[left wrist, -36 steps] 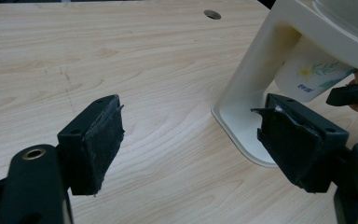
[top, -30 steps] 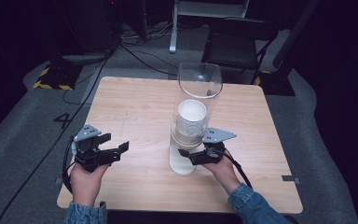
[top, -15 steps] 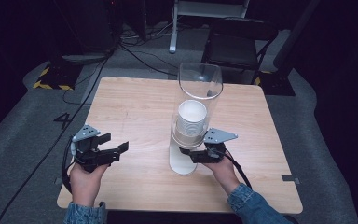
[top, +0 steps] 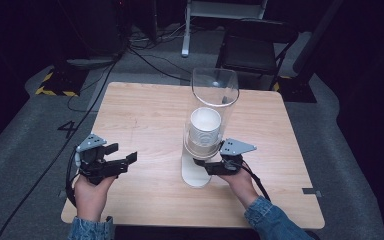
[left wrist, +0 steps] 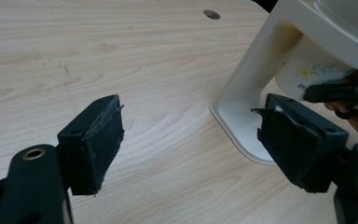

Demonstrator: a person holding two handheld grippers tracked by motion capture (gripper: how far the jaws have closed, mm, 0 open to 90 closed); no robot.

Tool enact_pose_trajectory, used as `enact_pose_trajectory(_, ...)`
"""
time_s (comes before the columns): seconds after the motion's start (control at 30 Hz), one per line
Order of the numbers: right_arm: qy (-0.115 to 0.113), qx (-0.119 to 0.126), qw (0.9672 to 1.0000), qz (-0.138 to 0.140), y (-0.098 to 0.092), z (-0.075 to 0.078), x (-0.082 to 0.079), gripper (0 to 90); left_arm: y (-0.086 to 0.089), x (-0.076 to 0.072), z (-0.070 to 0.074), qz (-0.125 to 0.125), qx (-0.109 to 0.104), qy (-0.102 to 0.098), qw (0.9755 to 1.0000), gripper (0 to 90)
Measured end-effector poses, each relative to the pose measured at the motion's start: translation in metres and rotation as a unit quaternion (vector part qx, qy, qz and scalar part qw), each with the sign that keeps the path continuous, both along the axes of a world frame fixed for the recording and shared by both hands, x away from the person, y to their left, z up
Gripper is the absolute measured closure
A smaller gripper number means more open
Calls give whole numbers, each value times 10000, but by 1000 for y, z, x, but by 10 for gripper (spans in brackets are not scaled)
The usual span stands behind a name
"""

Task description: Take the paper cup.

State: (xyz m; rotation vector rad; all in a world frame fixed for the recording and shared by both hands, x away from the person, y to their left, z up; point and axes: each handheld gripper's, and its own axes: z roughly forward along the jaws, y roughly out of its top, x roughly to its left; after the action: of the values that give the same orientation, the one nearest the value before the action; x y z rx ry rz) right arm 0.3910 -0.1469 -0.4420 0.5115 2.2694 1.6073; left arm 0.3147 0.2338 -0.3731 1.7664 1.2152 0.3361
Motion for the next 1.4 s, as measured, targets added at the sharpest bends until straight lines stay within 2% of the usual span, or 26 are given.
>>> enact_pose_trajectory(0.3,-208,-6,9998,-10,-1,-3,2,334,0,0,-1,-4,-3,10,10000,218)
enact_pose_trajectory(0.33,-305,-61,9995,-44,-1,-4,2,334,0,0,0,-5,-7,8,10000,218)
enact_pose_trajectory(0.37,-311,-30,9995,-21,-2,-5,2,334,0,0,0,-11,-6,9,10000,218)
enact_pose_trajectory(0.53,-312,40,9995,-22,-2,-7,2,333,0,0,-1,-18,-12,22,10000,218)
enact_pose_trajectory(0.73,-144,148,9998,-11,-2,-8,1,333,0,0,-1,-19,-12,27,10000,218)
enact_pose_trajectory(0.87,-122,178,9998,-9,-2,-8,0,332,0,1,-1,-16,-19,22,10000,218)
enact_pose_trajectory(0.93,-58,216,9997,11,-2,-9,0,332,0,1,-1,-23,-23,34,10000,218)
enact_pose_trajectory(1.0,78,373,9992,74,-1,-13,-1,331,-1,1,-1,-24,-31,35,10000,218)
enact_pose_trajectory(1.37,-44,394,9992,81,-1,-15,1,331,0,1,-1,-33,-28,34,10000,218)
enact_pose_trajectory(1.4,-110,437,9989,86,-2,-16,1,330,0,1,-1,-36,-44,33,10000,218)
